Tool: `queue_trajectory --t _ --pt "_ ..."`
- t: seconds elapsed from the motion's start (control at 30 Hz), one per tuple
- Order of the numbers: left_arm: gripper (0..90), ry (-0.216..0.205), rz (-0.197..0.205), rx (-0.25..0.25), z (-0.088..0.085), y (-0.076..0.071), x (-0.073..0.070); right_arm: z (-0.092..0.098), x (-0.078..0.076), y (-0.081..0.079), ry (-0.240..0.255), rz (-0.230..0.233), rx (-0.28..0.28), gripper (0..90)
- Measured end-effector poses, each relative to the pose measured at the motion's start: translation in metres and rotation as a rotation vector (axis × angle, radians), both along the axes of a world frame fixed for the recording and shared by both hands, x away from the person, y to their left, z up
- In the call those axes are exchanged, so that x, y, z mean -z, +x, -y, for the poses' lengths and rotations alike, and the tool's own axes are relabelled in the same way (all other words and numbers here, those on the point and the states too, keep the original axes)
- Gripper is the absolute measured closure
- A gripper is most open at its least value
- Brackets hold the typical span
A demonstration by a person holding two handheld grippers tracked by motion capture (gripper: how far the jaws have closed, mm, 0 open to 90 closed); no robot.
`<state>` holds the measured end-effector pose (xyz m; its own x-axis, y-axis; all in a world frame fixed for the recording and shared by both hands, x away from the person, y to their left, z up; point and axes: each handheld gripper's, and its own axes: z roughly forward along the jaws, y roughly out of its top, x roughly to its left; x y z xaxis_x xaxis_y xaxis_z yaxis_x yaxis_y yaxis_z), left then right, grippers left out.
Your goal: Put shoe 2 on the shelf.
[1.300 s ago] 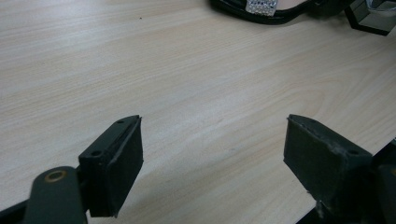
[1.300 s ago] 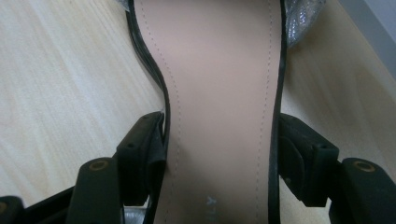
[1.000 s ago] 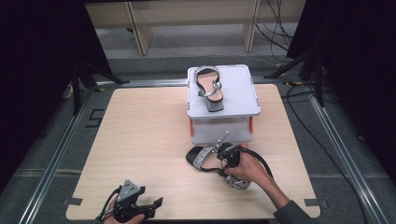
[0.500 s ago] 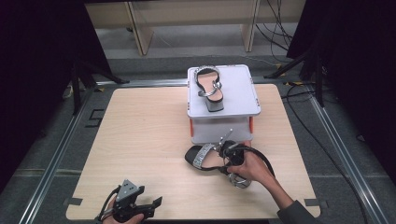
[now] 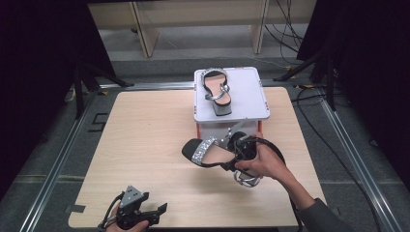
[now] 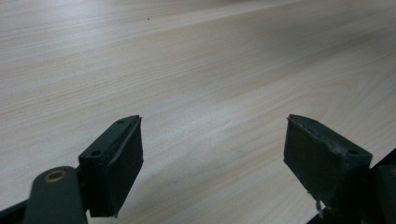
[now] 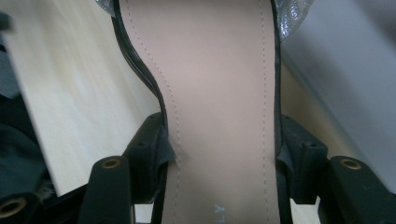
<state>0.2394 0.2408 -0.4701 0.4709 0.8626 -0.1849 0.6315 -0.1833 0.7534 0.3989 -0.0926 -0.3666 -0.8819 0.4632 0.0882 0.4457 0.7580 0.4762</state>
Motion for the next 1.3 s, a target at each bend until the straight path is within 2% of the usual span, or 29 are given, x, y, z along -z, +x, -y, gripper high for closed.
queue_trajectory --t 0.07,0.1,0.13,0.17,0.23,0.3,0.33,0.37,0.43,0.47,0.5,0.53,0.6,0.63,0.67,0.7,0.77,0.8,0.83,0.9,0.97,1.13,1.23,1.3 --pt "19.4 -0.001 0.000 -0.003 0.000 0.000 0.000 -0.002 -0.015 0.000 0.024 0.007 -0.006 42.4" --pt "19.5 -0.009 0.006 -0.004 0.000 0.000 0.001 -0.003 -0.021 -0.002 0.034 -0.011 0.007 42.4" --pt "19.4 -0.009 0.006 -0.001 0.000 0.001 0.001 -0.003 -0.029 0.000 0.044 0.008 -0.015 42.4" --pt "19.5 0.001 -0.003 -0.002 0.000 0.000 0.000 -0.004 -0.034 0.000 0.060 -0.003 -0.021 42.4" --pt "19.5 -0.001 0.002 0.001 0.000 0.000 0.000 -0.004 -0.053 0.001 0.089 -0.006 0.001 42.4" --pt "19.5 -0.009 0.005 0.001 0.000 0.001 0.001 -0.004 -0.069 0.003 0.120 0.033 -0.017 42.4" --pt "19.5 0.015 0.003 0.005 -0.001 0.001 0.001 -0.003 -0.078 0.004 0.131 0.044 -0.012 42.4" --pt "19.5 -0.008 0.005 0.003 0.000 0.000 0.001 -0.002 -0.086 0.005 0.144 0.046 0.002 42.4" --pt "19.5 -0.009 0.005 0.001 0.000 0.000 0.001 0.003 -0.105 0.013 0.168 0.088 0.003 42.4" --pt "19.5 -0.010 0.007 0.000 0.000 0.000 0.001 0.005 -0.115 0.013 0.163 0.057 0.049 42.5" --pt "19.5 -0.008 0.007 0.001 0.000 0.001 0.001 0.007 -0.119 0.016 0.167 0.082 0.049 42.4" --pt "19.5 0.020 0.002 0.009 -0.002 0.001 0.001 0.011 -0.129 0.023 0.175 0.102 0.062 42.4" --pt "19.5 0.002 -0.002 -0.002 -0.001 -0.001 0.000 0.019 -0.143 0.036 0.185 0.117 0.113 42.4" --pt "19.5 0.026 -0.005 0.006 -0.002 0.000 0.000 0.022 -0.148 0.041 0.185 0.129 0.140 42.5" --pt "19.4 0.004 -0.001 -0.003 -0.001 0.000 0.000 0.026 -0.152 0.048 0.185 0.132 0.173 42.4" --pt "19.5 0.006 0.001 -0.005 -0.001 0.000 0.000 0.030 -0.156 0.057 0.182 0.144 0.203 42.4" --pt "19.4 -0.001 0.001 -0.004 -0.002 0.001 0.001 0.036 -0.160 0.073 0.176 0.134 0.281 42.4" --pt "19.2 -0.002 0.000 -0.005 -0.002 0.001 0.002 0.040 -0.162 0.083 0.153 0.138 0.315 42.4" --pt "19.1 0.024 0.004 0.002 -0.004 0.002 0.002 0.043 -0.161 0.091 0.147 0.126 0.358 42.4" --pt "19.0 0.004 0.002 -0.006 -0.004 0.001 0.001 0.049 -0.158 0.109 0.118 0.133 0.418 42.4" --pt "19.0 -0.004 0.004 -0.011 -0.004 0.001 0.001 0.052 -0.152 0.127 0.098 0.109 0.496 42.4" --pt "18.9 -0.011 0.008 -0.005 -0.004 0.001 0.001 0.057 -0.129 0.160 0.054 0.058 0.617 42.4" --pt "18.9 -0.016 0.009 -0.006 -0.004 0.001 0.001 0.056 -0.119 0.173 0.033 0.012 0.692 42.4" --pt "18.9 -0.009 -0.001 -0.012 -0.004 0.000 0.000 0.055 -0.113 0.182 0.012 0.001 0.743 42.4"
